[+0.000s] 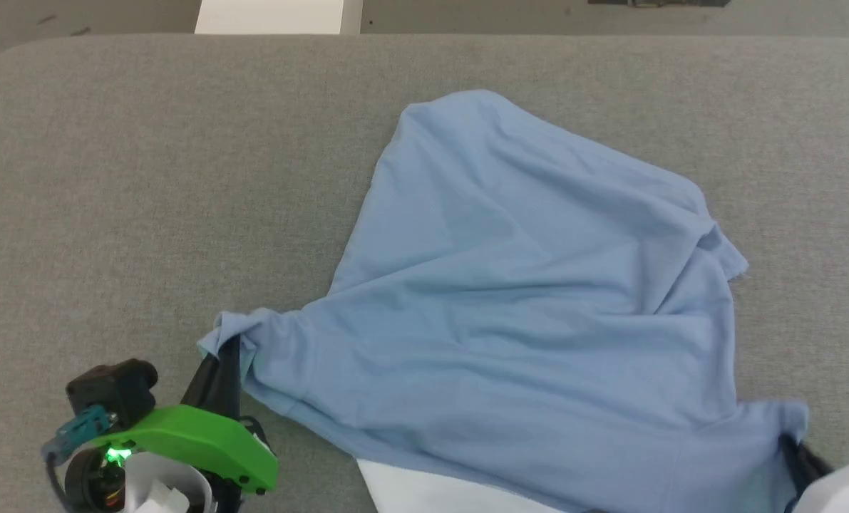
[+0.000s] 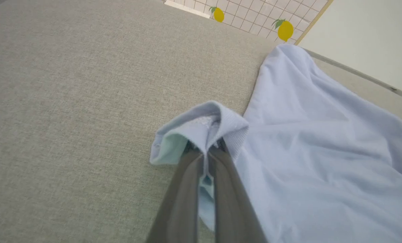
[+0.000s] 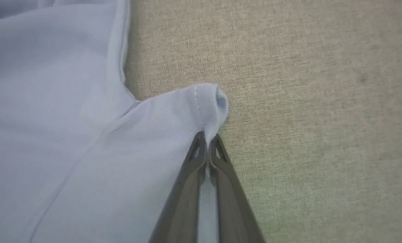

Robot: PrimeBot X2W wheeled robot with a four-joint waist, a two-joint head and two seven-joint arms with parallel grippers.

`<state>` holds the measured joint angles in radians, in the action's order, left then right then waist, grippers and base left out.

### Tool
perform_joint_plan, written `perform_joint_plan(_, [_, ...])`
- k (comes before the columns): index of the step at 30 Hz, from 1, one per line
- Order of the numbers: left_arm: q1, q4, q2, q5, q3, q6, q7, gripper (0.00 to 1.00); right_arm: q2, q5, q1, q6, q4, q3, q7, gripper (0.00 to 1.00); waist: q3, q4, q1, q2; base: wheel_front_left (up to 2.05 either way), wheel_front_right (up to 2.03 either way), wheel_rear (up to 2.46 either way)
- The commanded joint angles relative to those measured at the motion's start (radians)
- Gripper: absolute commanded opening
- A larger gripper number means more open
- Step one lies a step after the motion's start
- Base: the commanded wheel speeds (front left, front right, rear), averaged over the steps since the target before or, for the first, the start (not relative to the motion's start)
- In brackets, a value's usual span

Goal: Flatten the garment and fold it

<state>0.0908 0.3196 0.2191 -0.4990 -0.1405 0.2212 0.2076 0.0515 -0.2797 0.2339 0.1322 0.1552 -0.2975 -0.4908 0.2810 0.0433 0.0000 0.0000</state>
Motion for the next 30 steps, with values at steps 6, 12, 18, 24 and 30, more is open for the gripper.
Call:
perform_joint_plan(6, [-0.039,0.07,-0.052,-0.099,0.02,-0.026,-0.038,0.0,-0.001,-0.062,-0.137,-0.002,0.114,0.012,0.06,0.0,-0.052,-0.034,0.0,0.0,0.0,0.0,0.0])
perform_joint_plan(12, [-0.208,0.095,-0.045,-0.141,0.059,-0.013,0.011,0.0,0.044,-0.068,-0.418,-0.002,0.216,0.065,0.027,0.0,-0.114,-0.06,0.0,0.0,0.0,0.0,0.0])
perform_joint_plan(18, [-0.455,0.045,-0.038,-0.167,0.079,0.019,0.089,0.0,0.091,-0.065,-0.696,-0.002,0.179,0.117,-0.013,0.0,-0.162,-0.066,0.0,0.0,0.0,0.0,0.0])
perform_joint_plan(24, [-0.714,-0.02,-0.018,-0.165,0.064,0.031,0.168,0.0,0.151,-0.048,-0.935,-0.002,0.087,0.179,-0.038,0.0,-0.17,-0.075,0.0,0.0,0.0,0.0,0.0])
perform_joint_plan(30, [-0.946,-0.087,0.011,-0.166,0.066,0.039,0.239,0.0,0.182,-0.047,-1.109,-0.002,0.027,0.228,-0.066,0.0,-0.154,-0.1,0.0,0.0,0.0,0.0,0.0])
